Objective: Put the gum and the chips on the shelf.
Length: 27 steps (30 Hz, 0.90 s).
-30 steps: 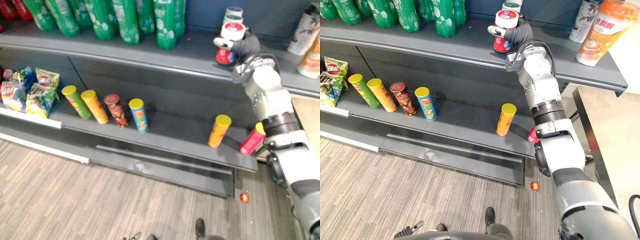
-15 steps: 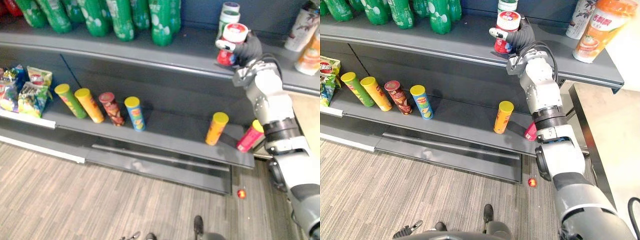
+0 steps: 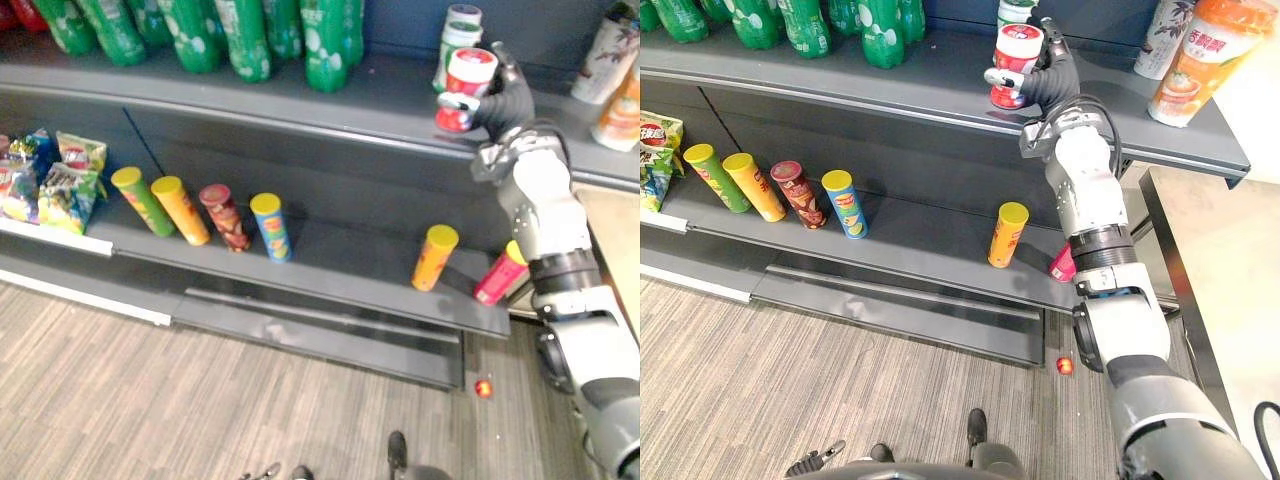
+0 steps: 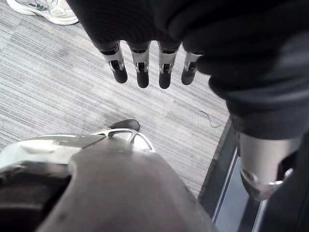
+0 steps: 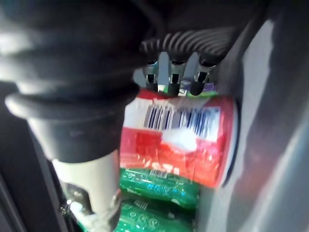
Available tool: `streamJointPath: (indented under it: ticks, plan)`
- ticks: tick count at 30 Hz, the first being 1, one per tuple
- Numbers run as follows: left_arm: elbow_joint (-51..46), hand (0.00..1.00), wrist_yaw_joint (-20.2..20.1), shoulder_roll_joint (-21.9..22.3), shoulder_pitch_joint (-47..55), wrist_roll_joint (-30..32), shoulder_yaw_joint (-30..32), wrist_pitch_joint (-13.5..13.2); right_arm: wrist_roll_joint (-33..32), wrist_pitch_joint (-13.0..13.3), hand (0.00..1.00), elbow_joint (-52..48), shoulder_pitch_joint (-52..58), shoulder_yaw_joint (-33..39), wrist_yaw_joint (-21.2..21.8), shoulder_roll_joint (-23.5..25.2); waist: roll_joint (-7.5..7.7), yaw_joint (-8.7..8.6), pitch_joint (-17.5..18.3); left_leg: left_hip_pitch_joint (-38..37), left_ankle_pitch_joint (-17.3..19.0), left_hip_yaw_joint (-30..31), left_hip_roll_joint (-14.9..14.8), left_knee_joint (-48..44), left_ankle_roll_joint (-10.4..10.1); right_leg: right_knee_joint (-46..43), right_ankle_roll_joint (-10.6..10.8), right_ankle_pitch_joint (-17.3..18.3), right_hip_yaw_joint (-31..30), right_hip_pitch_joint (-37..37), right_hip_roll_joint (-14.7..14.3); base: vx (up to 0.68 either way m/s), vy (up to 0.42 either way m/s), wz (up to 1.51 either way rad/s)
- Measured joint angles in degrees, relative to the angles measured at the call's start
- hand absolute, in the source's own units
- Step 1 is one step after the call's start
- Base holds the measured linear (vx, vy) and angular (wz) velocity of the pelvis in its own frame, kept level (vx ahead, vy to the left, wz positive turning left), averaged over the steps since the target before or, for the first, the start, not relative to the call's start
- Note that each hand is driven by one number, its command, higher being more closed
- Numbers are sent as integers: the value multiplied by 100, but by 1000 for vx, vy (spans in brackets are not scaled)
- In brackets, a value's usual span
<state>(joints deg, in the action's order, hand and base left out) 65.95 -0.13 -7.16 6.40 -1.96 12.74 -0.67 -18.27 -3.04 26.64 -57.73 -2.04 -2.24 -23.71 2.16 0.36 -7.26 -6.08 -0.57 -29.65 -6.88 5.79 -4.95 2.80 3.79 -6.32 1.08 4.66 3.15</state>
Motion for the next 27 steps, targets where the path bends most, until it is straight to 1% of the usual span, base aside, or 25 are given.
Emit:
streamJointPath:
  ticks: [6, 9, 12, 16, 18, 20, 21, 23, 24, 26, 27]
  plan:
    - [-1, 0, 82, 20, -2, 56, 68, -1, 217, 44, 0, -849, 331, 427, -297, 4, 0, -9, 0, 7, 0, 24, -6, 1, 0, 3, 0, 0, 44, -6, 3, 0, 0, 0]
    - [-5, 0, 135, 20, -6, 83, 68, -2, 357, 208, 0, -1290, 334, 584, -445, 4, 0, -12, 0, 8, 0, 36, -7, 1, 0, 5, 0, 1, 74, -14, 6, 0, 0, 1]
    - [-15, 0, 191, 20, -7, 101, 65, -5, 856, 466, 0, -1940, 334, 754, -754, 6, 0, -12, 0, 7, 0, 71, -6, 2, 0, 8, 1, 2, 127, -35, 20, -8, -5, 6]
    - [-26, 0, 248, 20, -4, 107, 64, -5, 1298, 593, 0, -2346, 342, 884, -1051, 28, 0, -13, 0, 1, -4, 144, 8, 2, 5, 19, 3, 4, 190, -92, 46, -17, -6, 10]
    - [-33, 0, 291, 19, -2, 115, 63, -8, 1334, 717, 0, -2721, 429, 902, -1169, 247, 0, -12, 1, 4, -7, 161, 16, 3, 10, 18, 3, 4, 204, -97, 58, -23, -4, 4]
    - [-39, 0, 361, 19, -4, 197, 61, -14, 1382, 794, 0, -3139, 619, 872, -1168, 486, 2, -11, 2, 4, -8, 170, 16, 3, 12, 17, 4, 5, 217, -102, 60, -10, -6, 2]
    - [-47, 0, 388, 19, -4, 275, 60, -29, 1394, 905, 0, -3389, 792, 793, -1162, 646, 3, -6, 2, 7, -9, 177, 16, 3, 13, 17, 4, 5, 225, -104, 62, -17, -11, 3]
    - [-48, 0, 421, 19, -3, 315, 59, -46, 1402, 1012, 0, -3798, 1176, 559, -1148, 924, 10, -3, 7, 8, -10, 182, 16, 2, 13, 16, 4, 5, 229, -105, 63, 0, 0, 0]
    - [-48, 0, 440, 19, -2, 325, 59, -47, 1621, 1095, 0, -4005, 1498, 358, -1128, 1091, 18, -2, 11, 10, -10, 182, 15, 2, 13, 16, 4, 6, 229, -104, 63, 0, 0, 0]
    - [-47, 0, 461, 19, -1, 327, 61, -49, 1979, 1133, 0, -4173, 1958, 62, -1130, 1274, 32, 2, 20, 13, -9, 183, 16, 3, 13, 16, 4, 6, 228, -103, 65, 0, 0, 0]
    - [-46, 0, 498, 19, 2, 332, 62, -49, 2447, 1129, 0, -4195, 2389, -232, -1160, 1445, 49, 2, 31, 18, -9, 183, 17, 3, 13, 14, 4, 7, 226, -98, 67, 0, 0, 0]
